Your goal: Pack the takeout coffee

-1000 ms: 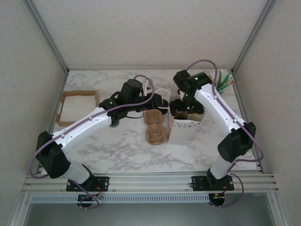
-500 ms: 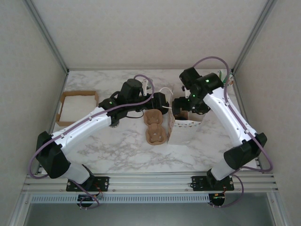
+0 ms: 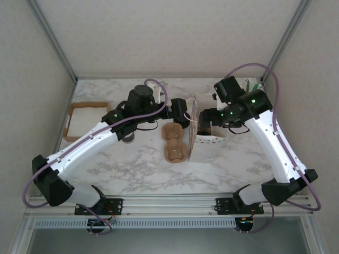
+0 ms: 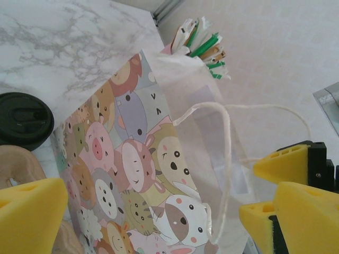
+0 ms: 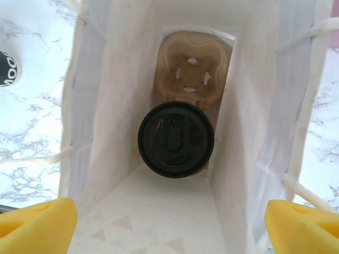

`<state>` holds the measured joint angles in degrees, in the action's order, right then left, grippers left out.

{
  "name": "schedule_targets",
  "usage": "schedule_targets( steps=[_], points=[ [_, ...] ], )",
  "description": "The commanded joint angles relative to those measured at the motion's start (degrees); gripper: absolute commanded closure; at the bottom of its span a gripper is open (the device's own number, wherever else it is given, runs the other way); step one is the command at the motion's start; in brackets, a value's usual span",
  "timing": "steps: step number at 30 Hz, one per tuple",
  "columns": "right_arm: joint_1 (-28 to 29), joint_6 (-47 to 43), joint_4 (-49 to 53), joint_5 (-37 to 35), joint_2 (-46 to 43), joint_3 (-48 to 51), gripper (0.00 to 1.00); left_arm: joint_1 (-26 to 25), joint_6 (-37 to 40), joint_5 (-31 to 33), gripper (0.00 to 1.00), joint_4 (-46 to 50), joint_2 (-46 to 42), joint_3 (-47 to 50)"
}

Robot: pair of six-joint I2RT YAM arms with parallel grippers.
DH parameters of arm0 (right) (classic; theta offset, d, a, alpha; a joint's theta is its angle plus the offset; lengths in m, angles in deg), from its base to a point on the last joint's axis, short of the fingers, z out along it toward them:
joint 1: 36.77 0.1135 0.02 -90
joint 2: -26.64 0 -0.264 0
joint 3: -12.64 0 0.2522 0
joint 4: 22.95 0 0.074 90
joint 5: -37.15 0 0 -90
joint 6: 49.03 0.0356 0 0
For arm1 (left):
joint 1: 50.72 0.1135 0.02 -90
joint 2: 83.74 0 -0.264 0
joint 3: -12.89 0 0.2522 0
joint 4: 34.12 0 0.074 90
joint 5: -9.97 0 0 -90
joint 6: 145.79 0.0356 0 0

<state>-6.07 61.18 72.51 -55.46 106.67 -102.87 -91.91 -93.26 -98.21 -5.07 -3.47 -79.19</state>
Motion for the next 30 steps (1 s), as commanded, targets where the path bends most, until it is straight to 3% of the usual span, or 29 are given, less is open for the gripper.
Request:
schedule_targets(
  steps=[1,15,30],
  points=[
    [0.50,-0.15,-1.79,1.57,-3.08,-0.12,0.10,-0.65,1.44,2.08,0.00,0.40,-2.93,-1.79],
    [0.53,-0.21,-10.25,3.72,-19.34,6.60,0.11,-0.65,3.20,7.72,0.00,-1.30,-13.41,2.44],
    [0.50,0.43,-12.89,2.96,-33.39,15.80,0.08,-0.64,0.65,14.66,0.00,1.43,-23.56,8.63]
  ],
)
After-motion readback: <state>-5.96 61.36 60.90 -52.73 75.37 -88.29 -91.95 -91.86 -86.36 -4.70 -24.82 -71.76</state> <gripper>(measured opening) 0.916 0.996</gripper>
